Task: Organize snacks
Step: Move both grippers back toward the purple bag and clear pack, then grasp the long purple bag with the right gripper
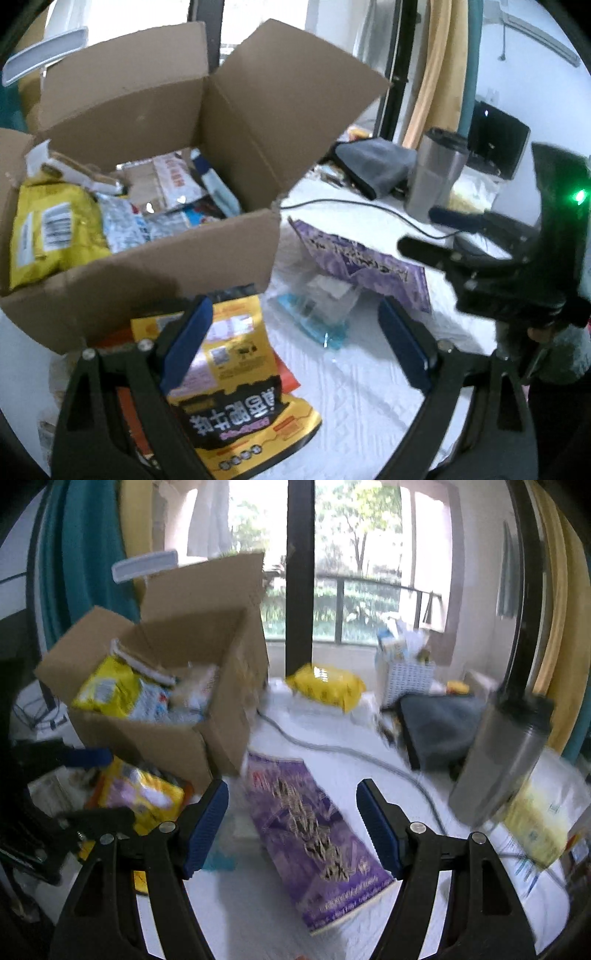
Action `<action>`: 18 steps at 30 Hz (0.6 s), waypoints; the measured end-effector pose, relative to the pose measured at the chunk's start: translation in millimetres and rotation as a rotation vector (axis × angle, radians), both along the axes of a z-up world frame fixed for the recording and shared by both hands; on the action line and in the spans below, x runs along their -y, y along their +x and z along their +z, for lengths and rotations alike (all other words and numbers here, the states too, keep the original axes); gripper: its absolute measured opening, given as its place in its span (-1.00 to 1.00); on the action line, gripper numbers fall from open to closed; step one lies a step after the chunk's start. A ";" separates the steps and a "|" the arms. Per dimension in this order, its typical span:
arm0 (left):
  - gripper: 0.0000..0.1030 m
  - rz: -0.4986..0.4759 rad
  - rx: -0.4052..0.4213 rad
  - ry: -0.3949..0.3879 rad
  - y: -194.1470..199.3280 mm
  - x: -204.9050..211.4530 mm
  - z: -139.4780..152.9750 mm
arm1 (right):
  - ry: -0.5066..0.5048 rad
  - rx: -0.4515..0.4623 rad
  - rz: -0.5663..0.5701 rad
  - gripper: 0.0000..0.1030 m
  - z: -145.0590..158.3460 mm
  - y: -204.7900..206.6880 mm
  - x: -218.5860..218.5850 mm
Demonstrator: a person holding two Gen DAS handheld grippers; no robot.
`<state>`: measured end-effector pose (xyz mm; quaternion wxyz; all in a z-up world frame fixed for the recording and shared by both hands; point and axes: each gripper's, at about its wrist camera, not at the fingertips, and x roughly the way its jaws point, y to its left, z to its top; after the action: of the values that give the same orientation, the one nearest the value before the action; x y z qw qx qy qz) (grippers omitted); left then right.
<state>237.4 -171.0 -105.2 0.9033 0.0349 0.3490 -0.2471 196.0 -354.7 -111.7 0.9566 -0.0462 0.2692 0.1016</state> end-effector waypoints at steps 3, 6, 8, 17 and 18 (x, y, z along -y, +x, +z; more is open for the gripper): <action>0.78 -0.003 -0.017 0.013 3.5 7.9 -7.0 | -0.026 -0.049 0.003 0.46 -21.2 6.4 4.3; 0.78 -0.009 -0.035 0.028 7.7 16.0 -15.2 | -0.054 -0.093 0.026 0.46 -40.1 11.7 5.4; 0.78 -0.015 -0.045 0.038 10.4 20.9 -19.8 | -0.084 -0.118 0.045 0.46 -49.5 14.2 3.6; 0.78 -0.046 -0.072 0.086 20.0 42.5 -34.9 | -0.163 -0.198 0.084 0.45 -68.7 30.3 0.3; 0.78 -0.050 -0.074 0.092 20.5 44.3 -36.0 | -0.177 -0.201 0.080 0.45 -69.9 32.0 -0.6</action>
<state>257.9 -215.3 -141.2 0.8808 0.0761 0.3921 -0.2542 228.0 -354.1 -181.6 0.9121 -0.1304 0.3697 0.1196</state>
